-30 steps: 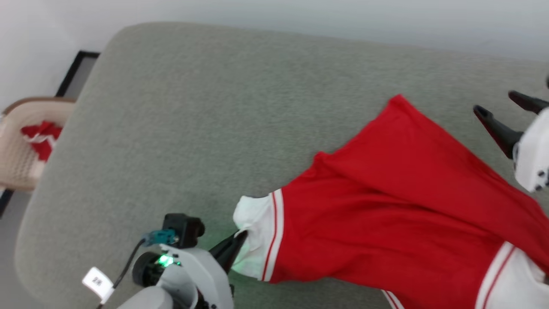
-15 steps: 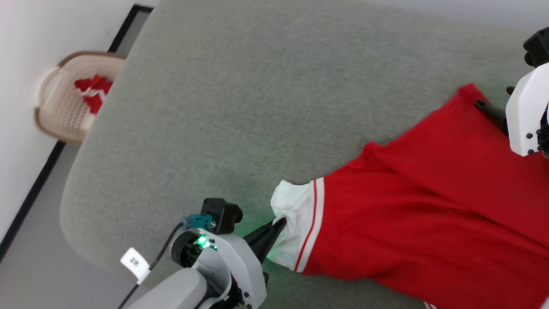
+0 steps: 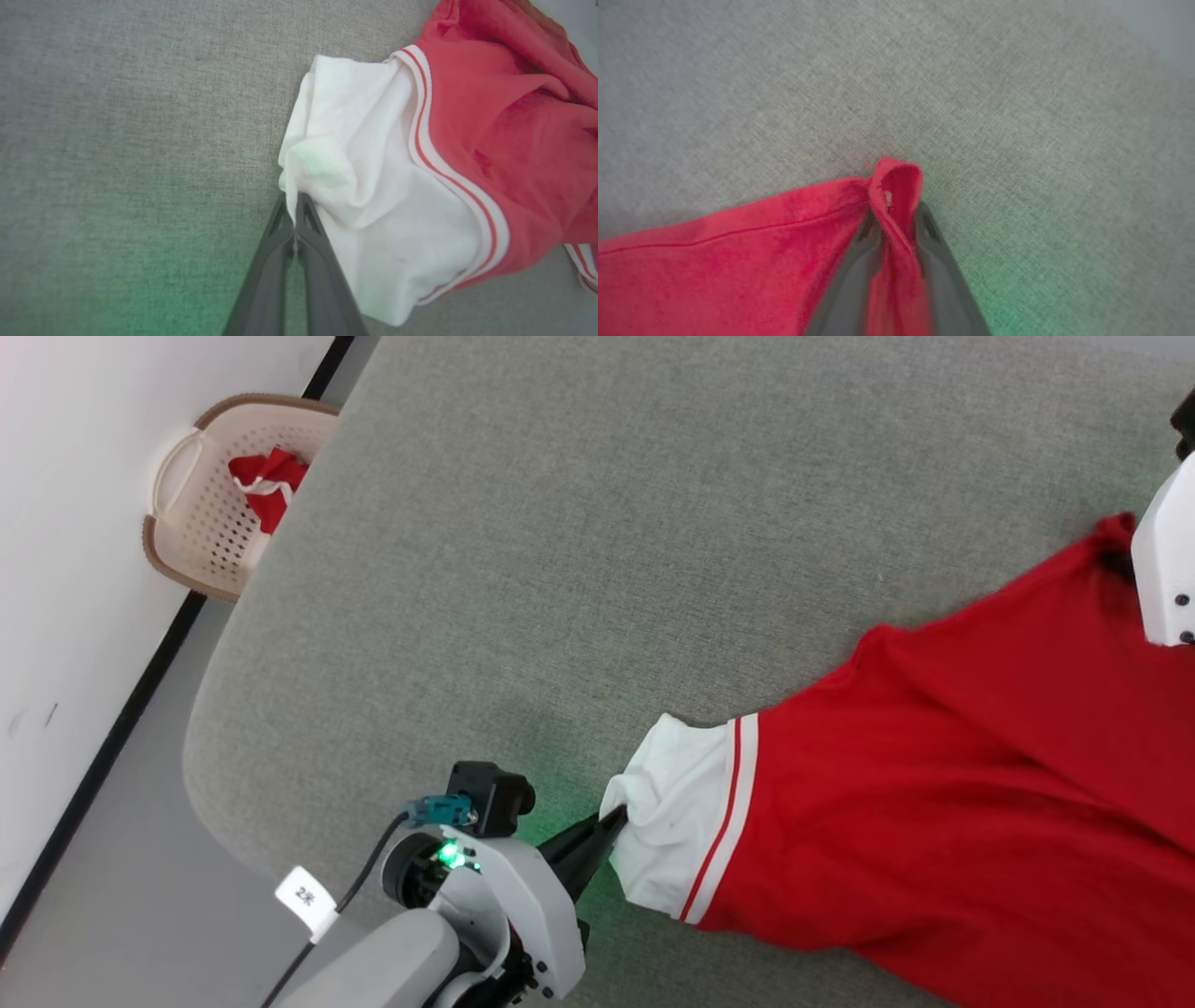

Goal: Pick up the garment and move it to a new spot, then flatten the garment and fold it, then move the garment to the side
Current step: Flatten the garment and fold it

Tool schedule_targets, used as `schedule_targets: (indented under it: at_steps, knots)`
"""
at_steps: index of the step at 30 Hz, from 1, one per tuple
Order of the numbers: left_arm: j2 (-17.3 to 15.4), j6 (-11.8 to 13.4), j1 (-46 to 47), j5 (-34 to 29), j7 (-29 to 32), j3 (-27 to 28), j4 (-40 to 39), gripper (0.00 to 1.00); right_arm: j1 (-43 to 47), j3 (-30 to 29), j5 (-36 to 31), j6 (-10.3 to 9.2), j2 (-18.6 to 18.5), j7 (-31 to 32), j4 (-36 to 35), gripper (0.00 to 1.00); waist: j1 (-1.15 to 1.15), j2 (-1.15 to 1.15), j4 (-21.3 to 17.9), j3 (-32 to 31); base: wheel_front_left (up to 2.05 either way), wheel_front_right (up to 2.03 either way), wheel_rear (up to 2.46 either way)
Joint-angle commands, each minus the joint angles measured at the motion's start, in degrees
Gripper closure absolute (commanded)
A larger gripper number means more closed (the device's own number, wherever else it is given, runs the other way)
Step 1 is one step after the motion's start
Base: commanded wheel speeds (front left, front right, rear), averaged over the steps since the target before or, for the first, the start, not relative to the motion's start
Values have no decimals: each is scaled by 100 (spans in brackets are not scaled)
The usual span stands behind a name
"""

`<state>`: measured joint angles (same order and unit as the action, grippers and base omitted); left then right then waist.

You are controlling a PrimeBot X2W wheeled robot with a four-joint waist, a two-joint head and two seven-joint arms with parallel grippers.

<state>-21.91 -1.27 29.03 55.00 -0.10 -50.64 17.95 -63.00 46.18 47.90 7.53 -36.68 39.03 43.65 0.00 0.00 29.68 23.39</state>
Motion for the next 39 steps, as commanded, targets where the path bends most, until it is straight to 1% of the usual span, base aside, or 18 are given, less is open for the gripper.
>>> schedule_targets:
  at_steps: [1, 4, 10, 16, 19, 22, 25, 29, 32, 36, 39]
  knots:
    - [4, -23, 49, 36, -29, 16, 40, 100, 407, 257, -34, -8, 82, 155, 303, 100, 0, 0, -33, -15, 0, 0, 0]
    - [-45, -17, 74, 42, -33, 42, 94, 100, 249, 279, 25, -8, 121, 90, 374, 100, 0, 0, -122, -66, 0, 0, 0]
    - [-246, -65, 268, 62, 47, 154, -43, 100, -194, 91, 261, -8, 223, -406, 313, 100, 0, 0, -356, -291, 0, 0, 0]
    - [-801, 96, 768, -129, 420, 319, -449, 100, -420, 150, 368, -7, 267, -688, 118, 100, 0, 0, -706, -649, 0, 0, 0]
    - [-1101, 175, 1113, -204, 718, 414, -697, 100, -515, 153, 416, -7, 272, -894, 17, 100, 0, 0, -899, -842, 0, 0, 0]
    - [-1348, 151, 1526, -224, 1076, 500, -828, 100, -642, 41, 454, -7, 330, -1219, 37, 100, 0, 0, -1079, -1012, 0, 0, 0]
    - [-1506, 72, 2025, -227, 1434, 587, -805, 100, -737, -51, 472, -7, 458, -1470, 127, 100, 0, 0, -1258, -1182, 0, 0, 0]
    - [-1563, -116, 2738, -299, 1861, 621, -592, 100, -959, -315, 447, -7, 664, -1864, 343, 100, 0, 0, -1494, -1399, 0, 0, 0]
    - [-1509, -283, 3321, -355, 2116, 614, -292, 100, -1139, -493, 382, -7, 877, -2088, 536, 100, 0, 0, -1668, -1547, 0, 0, 0]
    - [-1423, -436, 4035, -448, 2245, 632, 162, 100, -1397, -694, 325, -7, 1094, -2303, 699, 100, 0, 0, -1876, -1714, 0, 0, 0]
    - [-1351, -527, 4511, -559, 2213, 600, 500, 100, -1550, -819, 275, -7, 1248, -2478, 780, 100, 0, 0, -2021, -1819, 0, 0, 0]
